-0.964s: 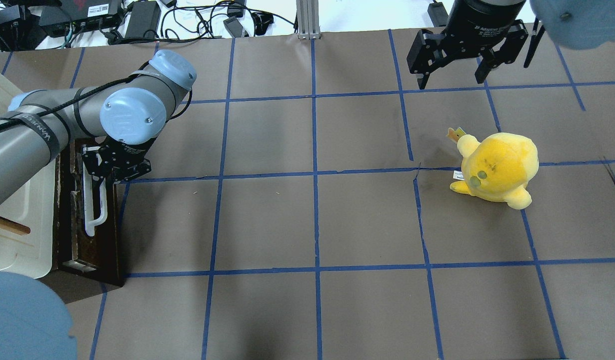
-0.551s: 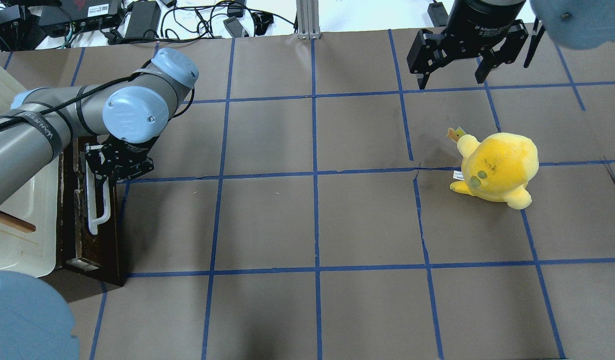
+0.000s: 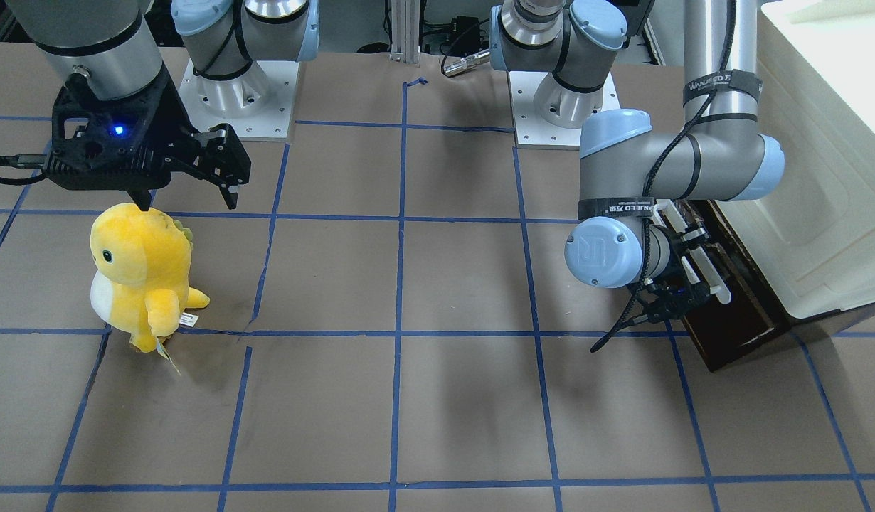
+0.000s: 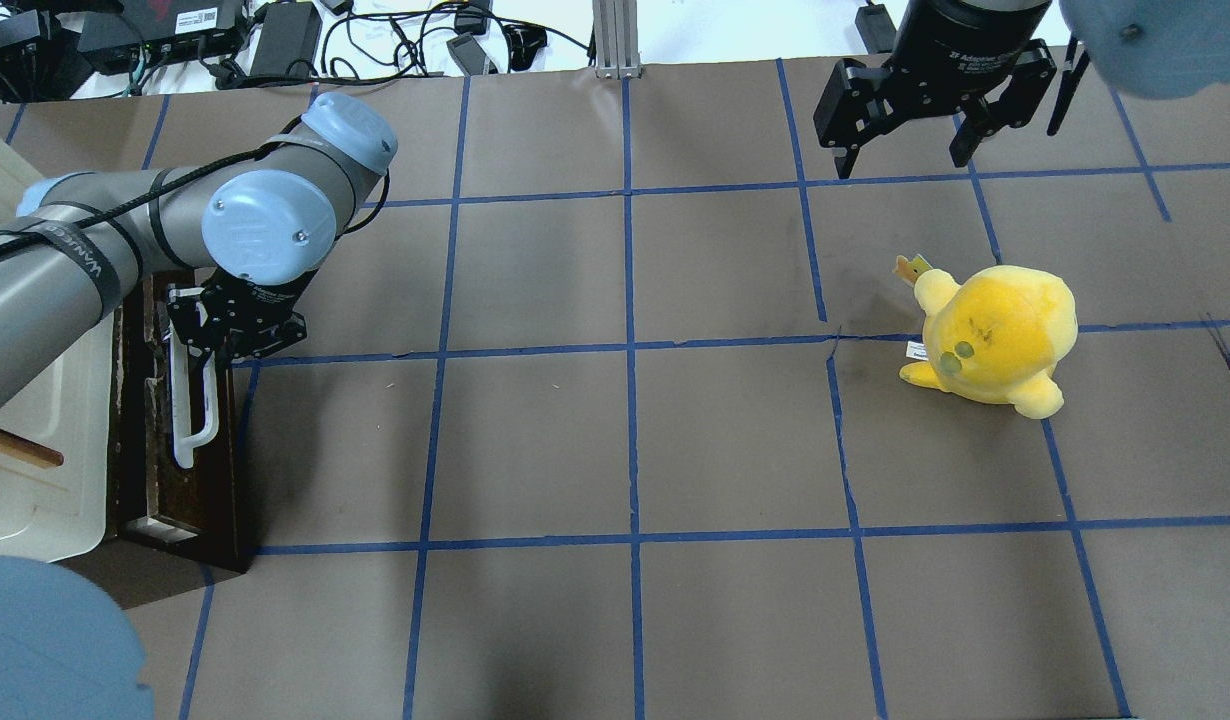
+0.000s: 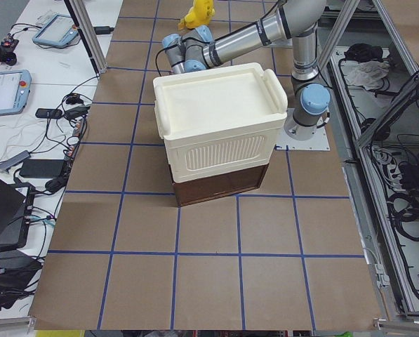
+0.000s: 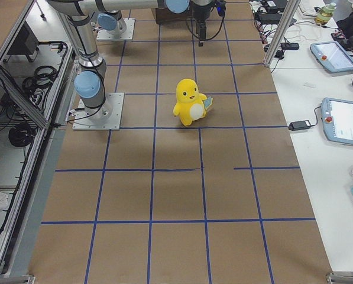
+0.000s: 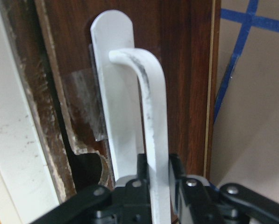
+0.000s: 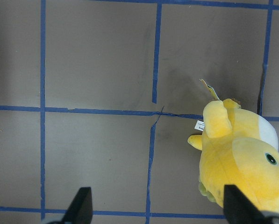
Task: Pull drawer sideways
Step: 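Pull the handle with the left gripper away from the white box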
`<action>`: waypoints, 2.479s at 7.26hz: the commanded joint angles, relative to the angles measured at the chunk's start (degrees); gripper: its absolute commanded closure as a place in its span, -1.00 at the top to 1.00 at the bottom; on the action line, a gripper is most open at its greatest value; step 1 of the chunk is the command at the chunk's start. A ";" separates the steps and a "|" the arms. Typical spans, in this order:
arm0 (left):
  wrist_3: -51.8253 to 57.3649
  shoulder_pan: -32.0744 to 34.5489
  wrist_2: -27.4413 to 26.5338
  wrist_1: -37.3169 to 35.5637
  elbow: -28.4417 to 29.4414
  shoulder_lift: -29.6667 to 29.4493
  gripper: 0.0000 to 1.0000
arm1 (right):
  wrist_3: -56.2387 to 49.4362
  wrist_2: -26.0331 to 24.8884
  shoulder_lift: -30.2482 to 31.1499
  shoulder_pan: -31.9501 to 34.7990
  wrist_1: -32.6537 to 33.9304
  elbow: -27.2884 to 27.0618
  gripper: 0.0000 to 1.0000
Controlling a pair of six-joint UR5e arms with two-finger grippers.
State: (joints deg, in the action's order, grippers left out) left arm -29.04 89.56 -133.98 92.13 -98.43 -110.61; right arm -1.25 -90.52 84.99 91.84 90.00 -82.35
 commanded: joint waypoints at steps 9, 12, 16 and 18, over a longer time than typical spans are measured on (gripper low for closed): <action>-0.49 2.37 0.99 0.42 1.22 -0.92 -1.00 | 0.02 0.00 0.00 0.00 0.00 0.00 1.00; -0.50 2.63 1.61 1.12 1.22 -0.57 -1.00 | 0.02 -0.09 0.00 0.00 0.00 0.00 1.00; -0.58 4.65 1.88 1.38 1.40 -0.48 -1.00 | 0.02 0.00 0.00 0.00 0.00 0.00 1.00; -0.58 5.01 1.97 1.29 1.48 -0.57 -1.00 | 0.02 -0.09 0.00 0.00 0.00 0.00 1.00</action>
State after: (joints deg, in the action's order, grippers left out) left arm -29.62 94.32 -132.09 93.46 -97.02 -111.13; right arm -1.23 -90.59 84.99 91.85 90.00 -82.35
